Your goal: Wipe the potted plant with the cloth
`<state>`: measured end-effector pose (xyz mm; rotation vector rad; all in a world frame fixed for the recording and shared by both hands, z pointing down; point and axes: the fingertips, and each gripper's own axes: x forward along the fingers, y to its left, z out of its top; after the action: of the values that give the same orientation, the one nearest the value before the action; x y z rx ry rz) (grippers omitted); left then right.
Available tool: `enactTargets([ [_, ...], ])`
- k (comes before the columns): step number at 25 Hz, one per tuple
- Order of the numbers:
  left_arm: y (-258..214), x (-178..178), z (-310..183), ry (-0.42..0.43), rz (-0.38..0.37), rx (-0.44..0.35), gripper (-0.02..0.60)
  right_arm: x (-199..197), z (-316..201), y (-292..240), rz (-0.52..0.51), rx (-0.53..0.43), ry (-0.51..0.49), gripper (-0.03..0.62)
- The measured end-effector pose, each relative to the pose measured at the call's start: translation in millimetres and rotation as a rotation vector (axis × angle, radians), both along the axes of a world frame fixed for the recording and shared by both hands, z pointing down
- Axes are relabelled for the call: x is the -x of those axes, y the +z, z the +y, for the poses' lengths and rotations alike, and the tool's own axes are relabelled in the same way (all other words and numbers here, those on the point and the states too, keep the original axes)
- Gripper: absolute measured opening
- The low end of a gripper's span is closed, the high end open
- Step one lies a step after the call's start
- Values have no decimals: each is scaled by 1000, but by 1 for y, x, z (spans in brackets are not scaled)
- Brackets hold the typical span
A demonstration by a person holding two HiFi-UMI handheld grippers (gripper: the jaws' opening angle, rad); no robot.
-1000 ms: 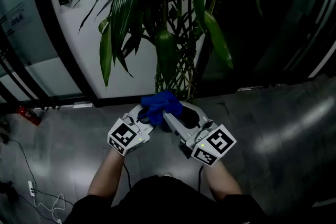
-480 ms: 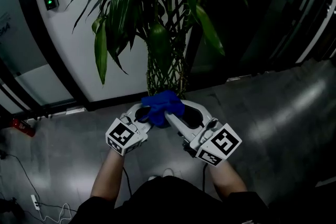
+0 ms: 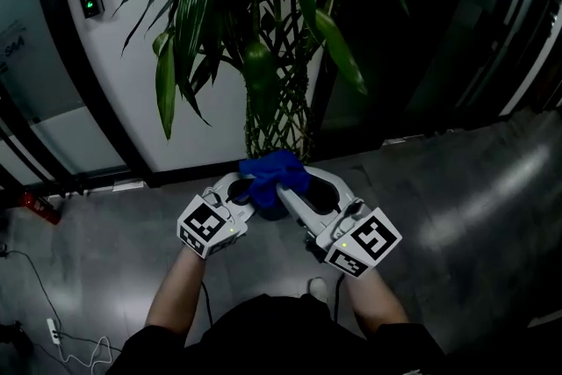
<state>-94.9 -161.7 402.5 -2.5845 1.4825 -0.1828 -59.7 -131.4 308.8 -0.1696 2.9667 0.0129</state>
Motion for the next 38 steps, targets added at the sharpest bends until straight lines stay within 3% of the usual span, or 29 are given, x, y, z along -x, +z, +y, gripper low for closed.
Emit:
enactTargets([
  [4, -3, -16, -33, -37, -21, -4, 21, -24, -31, 2, -6, -22, -23, 109],
  [15, -36, -60, -141, -281, -1, -73, 21, -96, -179, -20, -27, -59, -158, 109],
  [19, -43, -64, -160, -363, -36, -70, 21, -106, -212, -41, -41, -124, -184, 109],
  [24, -56, -59, -170, -387, 22, -77, 21, -102, -250, -73, -110, -146, -146, 109],
  [33, -92, -31, -181, -403, -30, -110, 21, -73, -259, -176, -337, -212, -114, 109],
  [38, -104, -26, -189, -407, -26, -118, 21, -65, -232, -227, -464, -213, -231, 109],
])
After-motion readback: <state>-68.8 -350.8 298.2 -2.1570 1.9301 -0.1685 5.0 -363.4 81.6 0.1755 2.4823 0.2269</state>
